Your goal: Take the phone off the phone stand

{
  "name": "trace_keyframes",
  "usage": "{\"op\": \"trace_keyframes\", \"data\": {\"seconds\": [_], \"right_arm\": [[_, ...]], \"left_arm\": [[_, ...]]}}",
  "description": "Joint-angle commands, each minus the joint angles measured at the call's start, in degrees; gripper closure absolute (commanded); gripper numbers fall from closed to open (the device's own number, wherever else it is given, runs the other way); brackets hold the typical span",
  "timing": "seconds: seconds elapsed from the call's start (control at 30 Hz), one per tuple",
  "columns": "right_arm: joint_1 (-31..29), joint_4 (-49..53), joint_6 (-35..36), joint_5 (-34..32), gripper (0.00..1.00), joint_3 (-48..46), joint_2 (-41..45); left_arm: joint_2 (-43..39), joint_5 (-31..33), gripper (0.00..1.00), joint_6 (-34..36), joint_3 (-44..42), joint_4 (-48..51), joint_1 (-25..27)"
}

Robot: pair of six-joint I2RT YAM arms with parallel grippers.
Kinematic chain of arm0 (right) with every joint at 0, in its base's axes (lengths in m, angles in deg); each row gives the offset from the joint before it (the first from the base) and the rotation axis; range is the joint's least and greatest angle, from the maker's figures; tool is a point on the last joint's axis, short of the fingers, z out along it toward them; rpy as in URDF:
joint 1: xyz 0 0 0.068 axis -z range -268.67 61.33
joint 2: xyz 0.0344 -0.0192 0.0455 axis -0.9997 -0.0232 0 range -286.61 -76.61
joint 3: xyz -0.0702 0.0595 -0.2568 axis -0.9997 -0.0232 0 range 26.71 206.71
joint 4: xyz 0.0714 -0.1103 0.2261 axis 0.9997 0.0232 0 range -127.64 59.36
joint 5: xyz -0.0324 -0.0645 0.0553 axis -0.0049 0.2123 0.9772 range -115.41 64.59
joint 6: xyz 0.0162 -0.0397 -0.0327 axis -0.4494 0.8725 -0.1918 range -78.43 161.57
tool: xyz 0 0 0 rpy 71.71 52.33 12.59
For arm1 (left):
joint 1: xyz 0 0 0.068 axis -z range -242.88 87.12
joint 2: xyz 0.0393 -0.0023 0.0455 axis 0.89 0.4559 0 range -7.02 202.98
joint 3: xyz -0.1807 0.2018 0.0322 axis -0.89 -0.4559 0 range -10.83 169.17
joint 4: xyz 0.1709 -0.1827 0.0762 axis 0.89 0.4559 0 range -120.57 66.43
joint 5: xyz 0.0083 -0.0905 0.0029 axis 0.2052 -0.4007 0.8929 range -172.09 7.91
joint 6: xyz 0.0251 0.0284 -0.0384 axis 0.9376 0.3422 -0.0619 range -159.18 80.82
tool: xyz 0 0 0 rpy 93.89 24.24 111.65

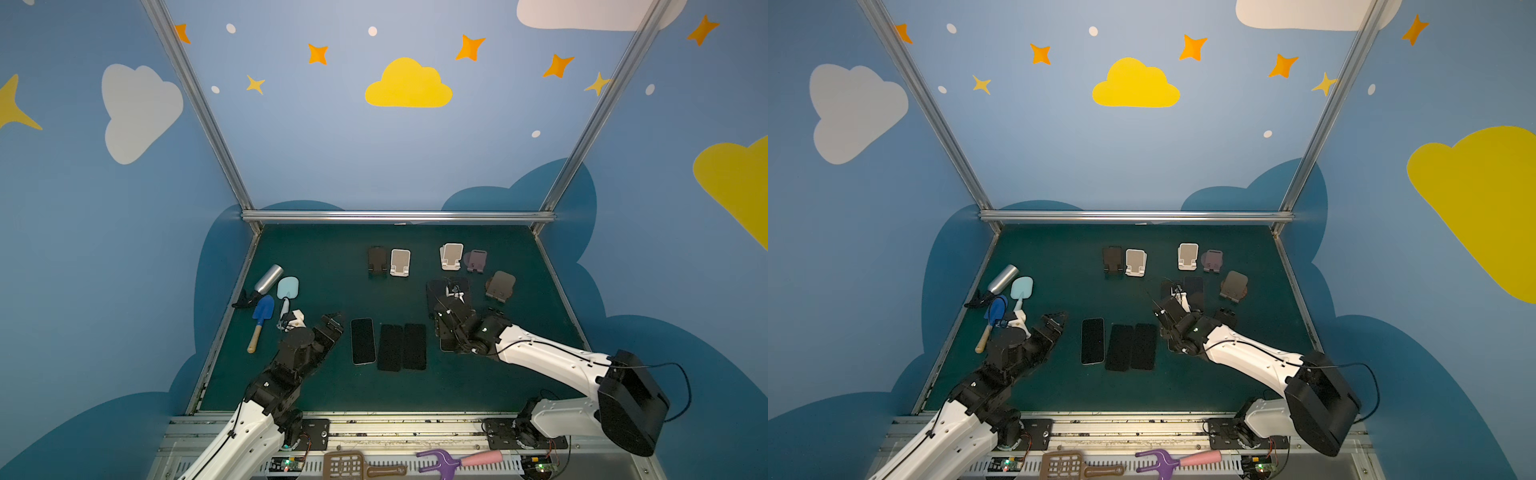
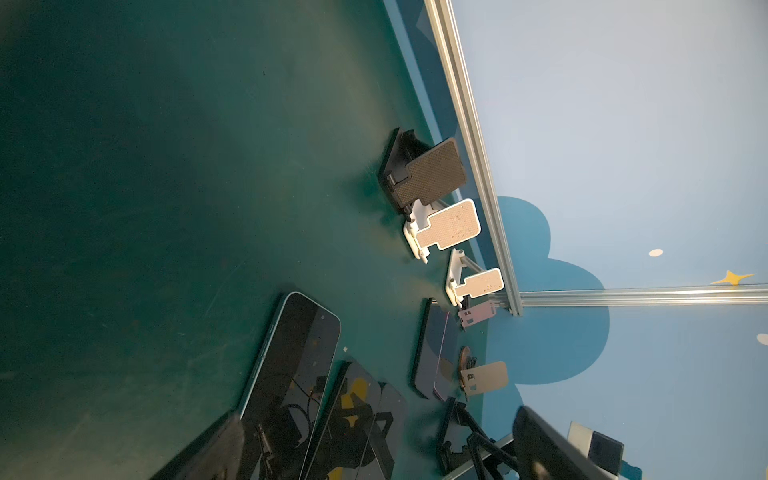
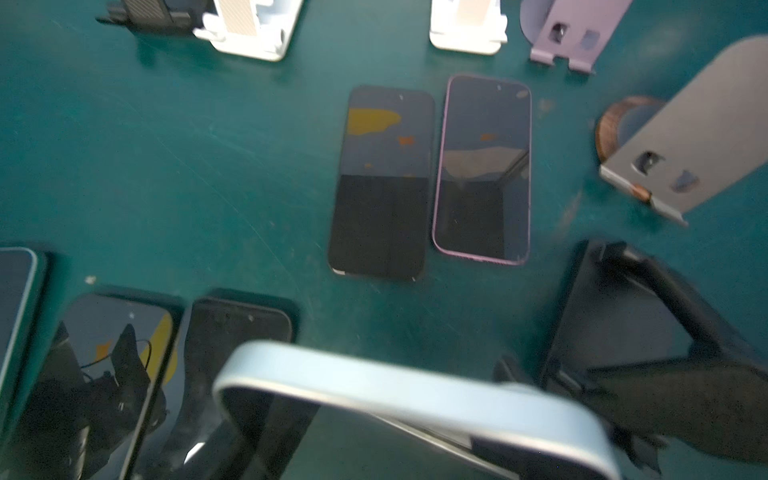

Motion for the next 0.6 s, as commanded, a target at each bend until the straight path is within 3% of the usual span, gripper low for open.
{"op": "trace_keyframes", "data": {"seconds": [0.0, 0.3, 0.57], "right_arm": [[0.8, 0.3, -3.8, 1.7, 0.39, -2.1, 3.3], [2.9, -1.6, -7.7, 11.4, 0.39, -6.2, 2.1], [3.6, -2.7, -7.3, 17.6, 0.39, -5.6, -2.8]], "left_arm": [[2.3, -0.6, 0.0, -0.1, 0.9, -3.6, 1.4], [10.4, -2.2, 0.0, 2.4, 5.1, -6.0, 5.3], [8.1, -0.2, 0.0, 1.0, 3.3, -5.2, 6.3]]}}
